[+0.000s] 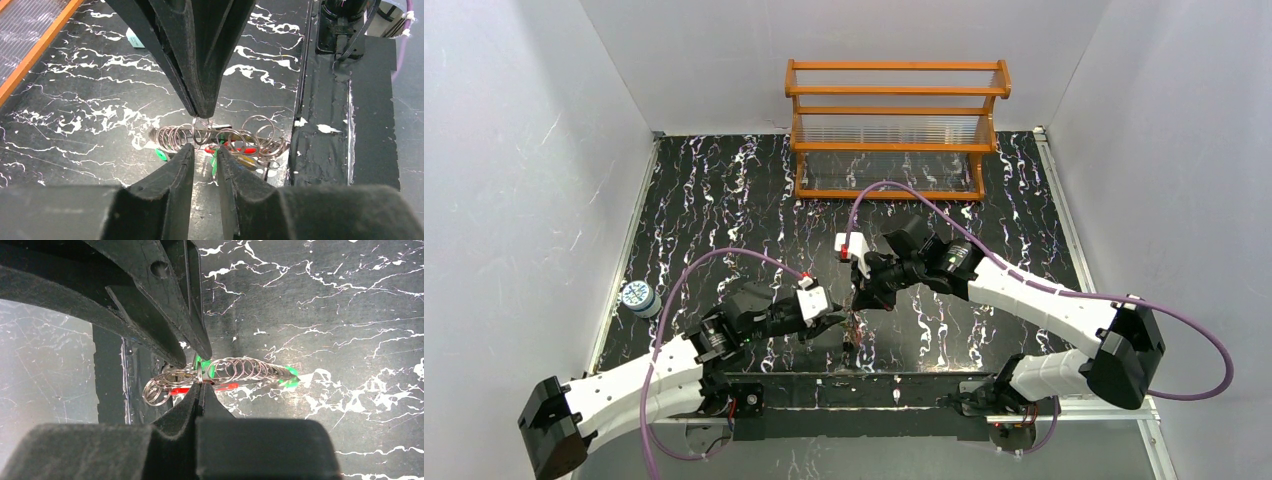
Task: Put the keys on the keyring
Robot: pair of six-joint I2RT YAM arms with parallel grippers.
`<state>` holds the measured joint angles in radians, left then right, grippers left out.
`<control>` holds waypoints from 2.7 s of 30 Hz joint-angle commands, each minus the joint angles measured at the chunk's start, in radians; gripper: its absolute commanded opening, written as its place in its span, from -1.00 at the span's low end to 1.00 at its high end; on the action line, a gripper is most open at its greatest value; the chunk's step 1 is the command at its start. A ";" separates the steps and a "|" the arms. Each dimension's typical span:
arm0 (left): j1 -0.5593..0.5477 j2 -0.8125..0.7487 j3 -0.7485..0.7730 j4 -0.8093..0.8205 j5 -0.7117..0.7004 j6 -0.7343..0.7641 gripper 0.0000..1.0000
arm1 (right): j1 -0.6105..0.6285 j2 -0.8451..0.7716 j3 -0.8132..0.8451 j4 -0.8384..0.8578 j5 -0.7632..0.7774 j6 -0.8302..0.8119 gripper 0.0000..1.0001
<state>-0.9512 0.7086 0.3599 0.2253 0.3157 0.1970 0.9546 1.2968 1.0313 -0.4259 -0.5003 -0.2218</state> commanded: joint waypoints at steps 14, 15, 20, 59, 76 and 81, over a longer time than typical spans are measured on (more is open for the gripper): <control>-0.001 0.046 0.022 0.110 0.017 0.002 -0.76 | -0.002 0.003 0.038 0.015 -0.057 -0.001 -0.97; -0.001 0.052 0.022 0.111 0.017 0.001 -0.80 | -0.002 0.001 0.038 0.015 -0.057 0.000 -0.97; -0.001 0.063 0.022 0.112 0.023 -0.002 -1.00 | -0.003 -0.009 0.029 0.028 -0.052 -0.001 -0.97; -0.001 0.262 -0.182 0.872 -0.169 -0.091 -1.00 | -0.006 -0.298 -0.231 0.418 0.133 0.162 0.97; 0.003 0.468 -0.271 1.036 -0.300 -0.091 -1.00 | -0.008 -0.321 -0.284 0.479 0.176 0.170 0.97; 0.002 0.334 -0.323 0.961 -0.302 -0.127 -0.58 | -0.014 -0.298 -0.286 0.505 0.152 0.182 0.97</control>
<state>-0.9512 1.1492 0.0582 1.1923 0.0448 0.1009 0.9482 0.9844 0.7471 0.0105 -0.3233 -0.0547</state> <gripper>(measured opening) 0.108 0.985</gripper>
